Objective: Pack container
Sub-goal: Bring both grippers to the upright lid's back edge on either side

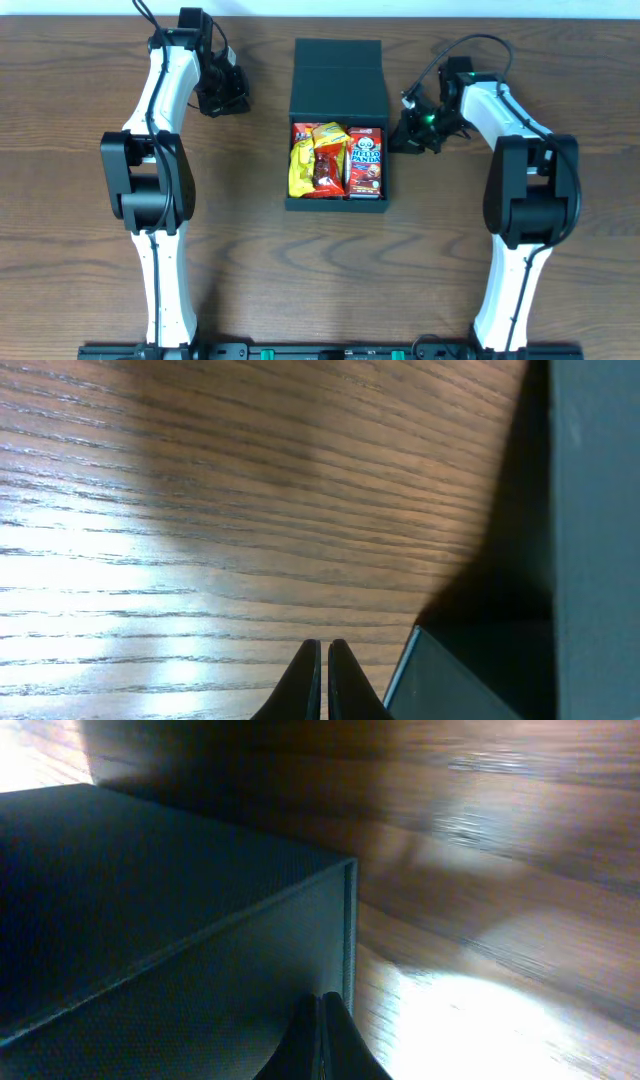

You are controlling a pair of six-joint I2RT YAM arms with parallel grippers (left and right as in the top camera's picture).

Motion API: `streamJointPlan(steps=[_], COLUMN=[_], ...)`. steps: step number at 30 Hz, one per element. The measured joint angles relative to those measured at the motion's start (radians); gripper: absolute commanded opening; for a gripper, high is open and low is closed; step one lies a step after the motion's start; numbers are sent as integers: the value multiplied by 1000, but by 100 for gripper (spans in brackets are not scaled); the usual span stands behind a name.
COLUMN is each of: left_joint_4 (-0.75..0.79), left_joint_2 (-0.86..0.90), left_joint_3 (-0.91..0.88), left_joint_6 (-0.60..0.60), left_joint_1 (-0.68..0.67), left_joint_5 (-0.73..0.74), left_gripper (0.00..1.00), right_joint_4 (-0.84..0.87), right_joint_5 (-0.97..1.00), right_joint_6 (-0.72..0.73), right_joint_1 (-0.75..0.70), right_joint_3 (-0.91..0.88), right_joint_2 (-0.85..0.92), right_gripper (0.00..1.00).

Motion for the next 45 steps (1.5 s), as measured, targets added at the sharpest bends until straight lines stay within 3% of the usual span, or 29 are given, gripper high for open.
streamJointPlan(steps=[7, 19, 28, 45], left_joint_4=[0, 154, 207, 205], left_joint_2=[0, 1, 21, 77], left_joint_3=[0, 0, 0, 0], left_joint_6=[10, -106, -191, -255], left_joint_1=[0, -38, -127, -116], left_joint_5=[0, 5, 19, 36], left_gripper=[6, 6, 6, 6], right_joint_4=[36, 330, 369, 513], right_joint_5=[-1, -5, -21, -117], right_joint_6=[10, 156, 206, 235], right_joint_1=[14, -12, -12, -13], right_joint_3=[0, 0, 0, 0], right_joint_2=[0, 0, 41, 69], right_gripper=[1, 2, 1, 2])
